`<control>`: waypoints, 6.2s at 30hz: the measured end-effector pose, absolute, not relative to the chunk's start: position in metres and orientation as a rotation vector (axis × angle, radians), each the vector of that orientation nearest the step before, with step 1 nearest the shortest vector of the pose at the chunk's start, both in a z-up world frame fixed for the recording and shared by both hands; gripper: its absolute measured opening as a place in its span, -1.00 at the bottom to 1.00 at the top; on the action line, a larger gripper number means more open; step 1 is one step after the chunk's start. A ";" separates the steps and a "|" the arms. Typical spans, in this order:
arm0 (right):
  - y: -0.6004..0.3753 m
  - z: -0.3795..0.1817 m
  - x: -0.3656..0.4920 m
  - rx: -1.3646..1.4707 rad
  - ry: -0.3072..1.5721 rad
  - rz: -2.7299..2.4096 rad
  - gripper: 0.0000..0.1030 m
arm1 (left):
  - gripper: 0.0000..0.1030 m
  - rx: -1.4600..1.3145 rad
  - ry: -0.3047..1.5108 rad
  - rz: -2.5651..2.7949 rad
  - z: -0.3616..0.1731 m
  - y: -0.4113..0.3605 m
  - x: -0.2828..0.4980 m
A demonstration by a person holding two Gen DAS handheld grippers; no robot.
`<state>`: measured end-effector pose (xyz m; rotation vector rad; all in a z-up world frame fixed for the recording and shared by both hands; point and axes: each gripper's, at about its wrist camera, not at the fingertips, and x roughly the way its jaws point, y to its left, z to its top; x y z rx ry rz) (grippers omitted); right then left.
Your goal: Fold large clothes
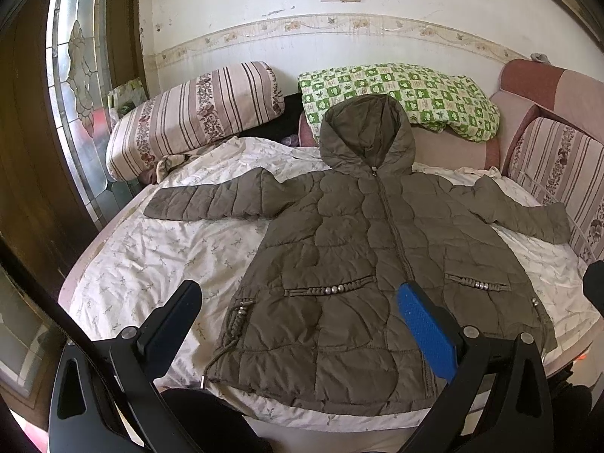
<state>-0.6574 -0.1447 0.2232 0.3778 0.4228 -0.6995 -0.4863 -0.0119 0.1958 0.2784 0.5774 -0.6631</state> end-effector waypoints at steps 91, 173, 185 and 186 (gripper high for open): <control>-0.556 0.260 -0.704 0.610 0.279 -1.236 -0.74 | 1.00 0.437 0.785 -0.745 0.059 -0.270 -0.297; -0.502 0.062 -0.469 0.600 0.718 -0.839 -0.13 | 1.00 0.295 0.875 -0.597 0.035 -0.246 -0.219; -0.468 0.030 -0.418 0.537 0.854 -0.712 0.00 | 1.00 0.368 0.839 -0.625 0.032 -0.259 -0.231; -0.469 0.028 -0.419 0.541 0.855 -0.711 0.02 | 1.00 0.372 0.843 -0.625 0.030 -0.259 -0.231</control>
